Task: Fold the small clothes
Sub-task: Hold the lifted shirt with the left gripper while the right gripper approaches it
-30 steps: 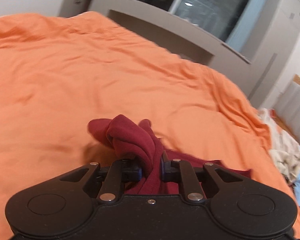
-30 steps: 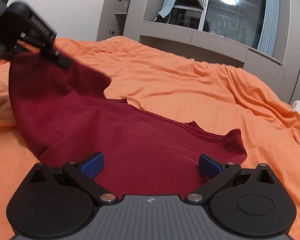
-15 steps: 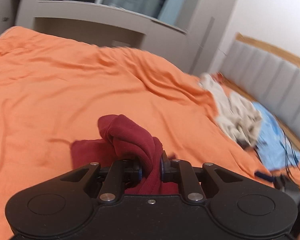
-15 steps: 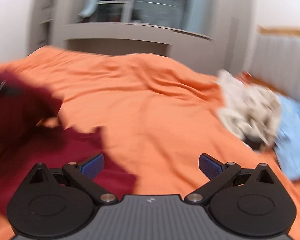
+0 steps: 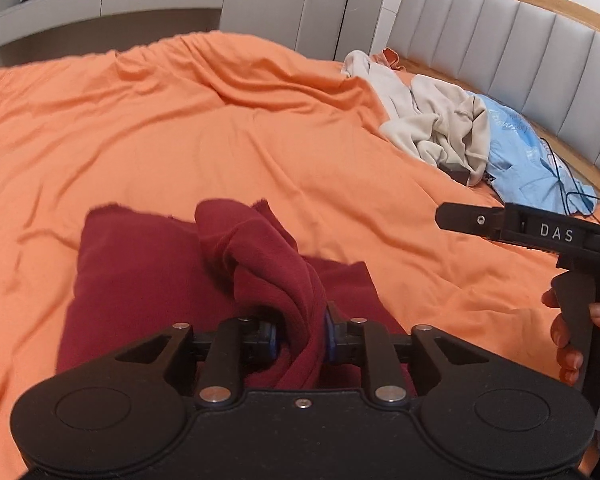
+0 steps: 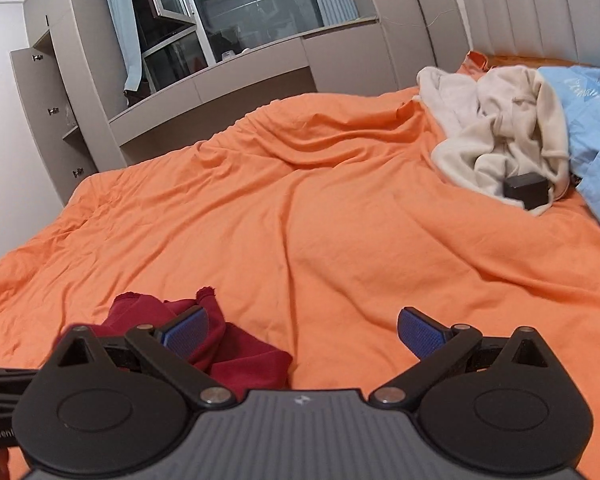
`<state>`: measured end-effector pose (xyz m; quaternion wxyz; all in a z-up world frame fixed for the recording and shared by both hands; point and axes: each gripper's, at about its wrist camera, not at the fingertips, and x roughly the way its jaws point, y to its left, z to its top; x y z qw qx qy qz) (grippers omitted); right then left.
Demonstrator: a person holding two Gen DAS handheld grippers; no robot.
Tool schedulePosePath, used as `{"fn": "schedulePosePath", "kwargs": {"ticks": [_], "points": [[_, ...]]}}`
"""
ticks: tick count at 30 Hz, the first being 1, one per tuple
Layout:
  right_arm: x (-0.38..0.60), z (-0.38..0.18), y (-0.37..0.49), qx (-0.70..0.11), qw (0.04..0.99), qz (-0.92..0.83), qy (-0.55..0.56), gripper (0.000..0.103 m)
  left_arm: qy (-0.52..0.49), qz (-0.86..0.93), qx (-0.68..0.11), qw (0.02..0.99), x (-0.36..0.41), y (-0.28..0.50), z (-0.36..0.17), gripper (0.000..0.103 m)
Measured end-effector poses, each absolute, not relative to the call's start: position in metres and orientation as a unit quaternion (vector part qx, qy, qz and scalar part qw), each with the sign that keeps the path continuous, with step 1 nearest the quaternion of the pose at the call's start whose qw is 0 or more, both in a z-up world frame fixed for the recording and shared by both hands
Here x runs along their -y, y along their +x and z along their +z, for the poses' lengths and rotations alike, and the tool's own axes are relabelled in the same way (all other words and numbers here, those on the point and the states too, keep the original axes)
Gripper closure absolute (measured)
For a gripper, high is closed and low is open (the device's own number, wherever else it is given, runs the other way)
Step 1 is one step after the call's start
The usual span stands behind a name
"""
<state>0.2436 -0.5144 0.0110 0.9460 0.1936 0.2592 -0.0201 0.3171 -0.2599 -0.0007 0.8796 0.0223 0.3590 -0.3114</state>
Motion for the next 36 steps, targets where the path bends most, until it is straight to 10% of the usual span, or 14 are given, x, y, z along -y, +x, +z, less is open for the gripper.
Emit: {"fn": "schedulePosePath", "kwargs": {"ticks": [7,13,26,36], "points": [[0.513,-0.001,0.253,-0.26,0.928,0.041,0.263,0.0,0.026,-0.337,-0.355,0.872,0.251,0.305,0.003,0.023],[0.501,-0.016,0.271,-0.26,0.883,0.161,0.356,0.0,0.063,-0.35,-0.324,0.877,0.234,0.278,-0.001,0.007],[0.479,-0.053,0.305,-0.319,0.791,0.235,0.467,0.0,0.063,-0.317,-0.277,0.905,0.204,0.257,-0.006,0.002],[0.463,-0.042,0.319,-0.327,0.791,0.24,0.458,0.0,0.018,-0.308,-0.272,0.911,0.18,0.26,-0.004,0.042]]}}
